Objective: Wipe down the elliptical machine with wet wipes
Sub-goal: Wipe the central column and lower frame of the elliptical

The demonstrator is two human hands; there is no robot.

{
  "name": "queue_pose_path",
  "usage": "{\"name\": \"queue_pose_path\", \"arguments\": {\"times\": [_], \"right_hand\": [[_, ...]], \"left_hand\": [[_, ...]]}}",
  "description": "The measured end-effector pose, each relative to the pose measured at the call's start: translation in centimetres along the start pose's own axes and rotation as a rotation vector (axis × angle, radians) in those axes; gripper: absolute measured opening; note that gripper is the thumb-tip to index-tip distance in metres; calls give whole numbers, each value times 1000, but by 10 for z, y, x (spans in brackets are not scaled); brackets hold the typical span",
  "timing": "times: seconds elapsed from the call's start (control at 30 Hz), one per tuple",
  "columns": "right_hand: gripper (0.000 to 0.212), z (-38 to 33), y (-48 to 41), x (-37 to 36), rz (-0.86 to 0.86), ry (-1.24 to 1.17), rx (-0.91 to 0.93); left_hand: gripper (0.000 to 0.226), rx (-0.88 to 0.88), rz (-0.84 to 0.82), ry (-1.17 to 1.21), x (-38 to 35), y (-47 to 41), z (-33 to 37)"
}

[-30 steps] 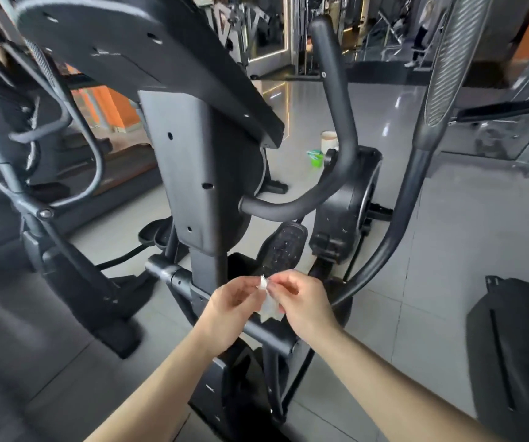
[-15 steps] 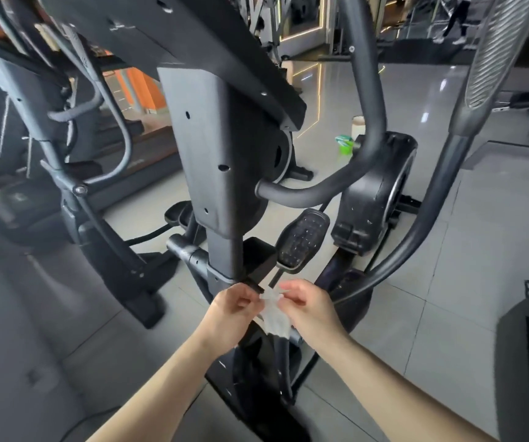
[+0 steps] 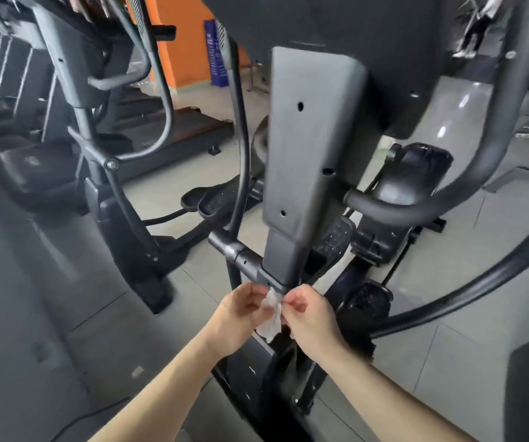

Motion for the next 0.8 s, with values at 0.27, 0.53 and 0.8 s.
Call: {"name": "queue_pose_path", "arguments": {"times": [0.27,0.53,0.8], "right_hand": [[4,-71,-40,-93,35,-77,-127],[23,-93,-71,-118,268,12,-227],[18,-104,-103,-115,297,133,-182]], "left_hand": [[25,-96,-53,-117,112,-61,-16],[29,-126,-118,-70,170,-116,-23],[42,-6,-213,96,163,-153,-20]]}}
Point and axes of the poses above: each hand's wrist, its own y-axis away from the middle knuckle, its own x-axis out of the back of the hand, z = x × y, the point moved 5 cm from there along -y, towards the middle knuckle, and after that the axes turned 4 degrees about y, right-handed, at the moved point
